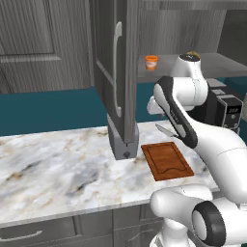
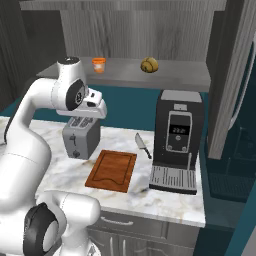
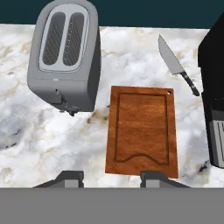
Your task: Pick the bread, place it on the cutting board, pick the jam, place it on the counter, and close the cabinet.
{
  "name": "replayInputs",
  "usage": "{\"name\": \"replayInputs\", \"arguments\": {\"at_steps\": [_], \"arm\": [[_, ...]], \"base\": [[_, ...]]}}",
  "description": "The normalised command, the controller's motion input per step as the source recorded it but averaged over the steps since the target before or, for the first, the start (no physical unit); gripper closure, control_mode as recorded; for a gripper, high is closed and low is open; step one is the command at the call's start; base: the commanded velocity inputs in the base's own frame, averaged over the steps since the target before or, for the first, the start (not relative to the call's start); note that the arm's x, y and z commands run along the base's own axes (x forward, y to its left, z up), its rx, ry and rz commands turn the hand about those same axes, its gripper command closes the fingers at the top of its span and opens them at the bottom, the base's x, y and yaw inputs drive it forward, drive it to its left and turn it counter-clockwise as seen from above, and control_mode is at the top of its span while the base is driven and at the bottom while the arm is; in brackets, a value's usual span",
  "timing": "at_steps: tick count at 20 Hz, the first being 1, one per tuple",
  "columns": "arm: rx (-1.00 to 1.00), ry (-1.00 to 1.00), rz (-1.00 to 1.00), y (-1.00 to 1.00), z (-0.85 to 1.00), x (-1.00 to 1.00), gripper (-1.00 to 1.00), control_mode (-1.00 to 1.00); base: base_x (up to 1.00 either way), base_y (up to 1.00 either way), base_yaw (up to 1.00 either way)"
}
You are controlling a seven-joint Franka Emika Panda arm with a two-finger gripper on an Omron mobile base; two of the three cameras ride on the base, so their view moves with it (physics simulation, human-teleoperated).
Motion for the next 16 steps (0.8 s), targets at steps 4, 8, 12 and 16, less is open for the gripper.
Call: {"name": "replayInputs", "arguments": {"at_steps": [4,8,12,16], "arm": [[0.0,0.01,0.0,0.0,0.0,0.03,-1.0,-1.0],[0.0,-0.03,0.0,0.0,0.0,0.0,-1.0,-1.0],[0.0,-0.16,0.0,0.0,0.01,-0.1,-1.0,-1.0],[0.0,-0.21,0.0,0.0,0.02,-0.14,-1.0,-1.0]], "base": [[0.0,0.0,0.0],[0.0,0.0,0.0],[0.0,0.0,0.0],[0.0,0.0,0.0]]}}
